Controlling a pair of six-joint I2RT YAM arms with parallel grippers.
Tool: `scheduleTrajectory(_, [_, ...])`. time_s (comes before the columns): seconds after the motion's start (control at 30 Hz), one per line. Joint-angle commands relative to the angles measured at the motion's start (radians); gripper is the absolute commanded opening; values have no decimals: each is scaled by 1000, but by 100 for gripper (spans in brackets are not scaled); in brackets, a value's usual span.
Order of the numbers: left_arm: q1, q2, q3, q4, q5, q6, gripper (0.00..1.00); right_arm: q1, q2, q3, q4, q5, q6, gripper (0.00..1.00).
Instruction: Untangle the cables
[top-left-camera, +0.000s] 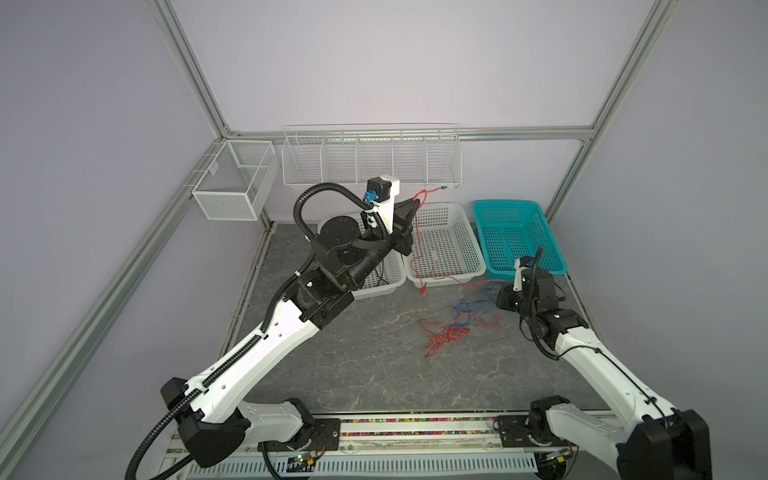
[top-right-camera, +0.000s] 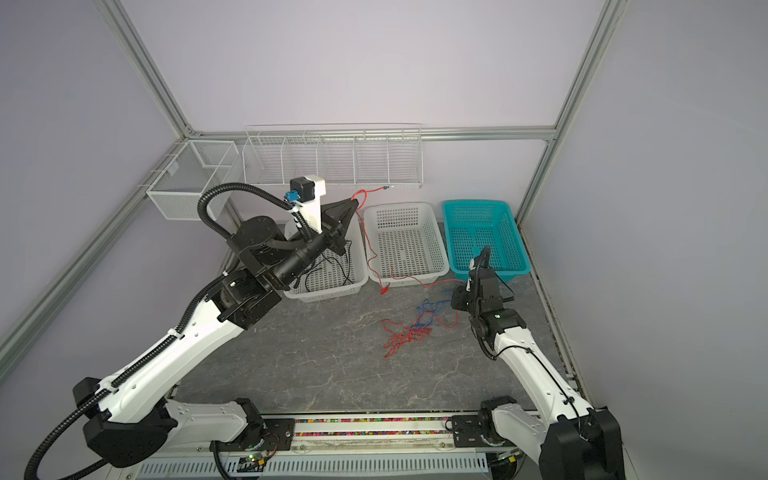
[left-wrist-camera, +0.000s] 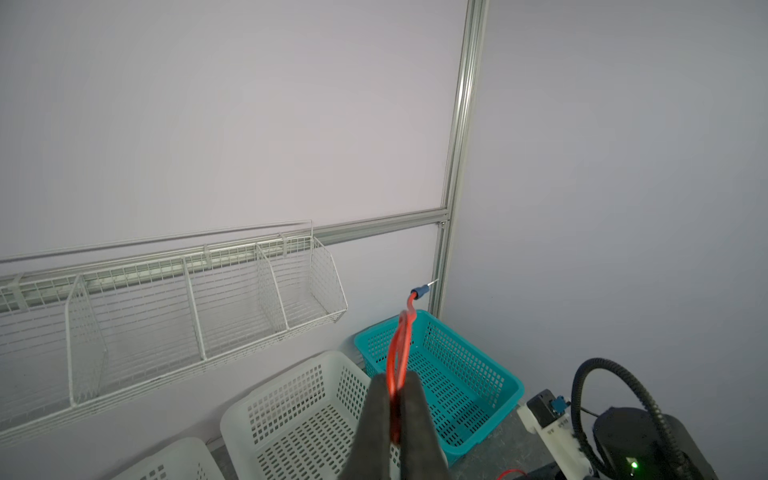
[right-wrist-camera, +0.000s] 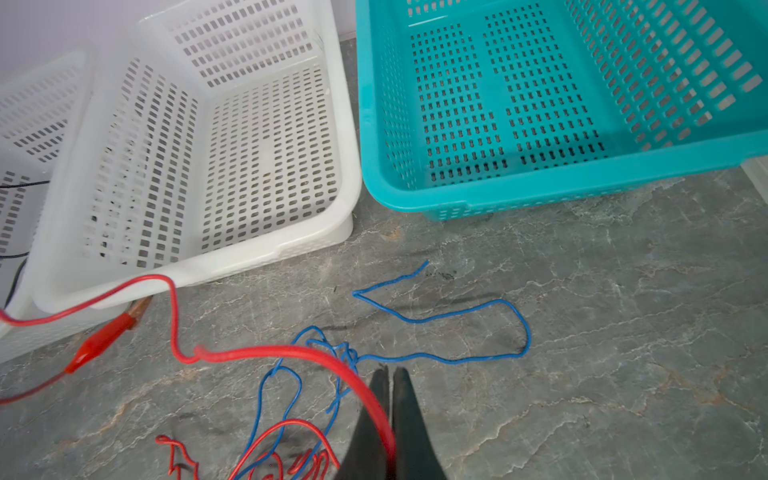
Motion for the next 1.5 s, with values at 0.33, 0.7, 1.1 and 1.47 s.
scheduleTrajectory(0.33, [58,296,446,-104,135,62,0,-31,-52,-78,32,15,9,6])
scheduleTrajectory(0.7, [138,564,862,-214,250,-12,0,-36,-97,-111,14,-1,-12,6])
scheduleTrajectory(1.1, [140,603,710,-149,229,-52,0,-36,-106,-128,21,-20,-20,6])
scheduleTrajectory(1.47, [161,689,424,-43,229,-110,0,-36,-133,-114,2,-43,-22,6])
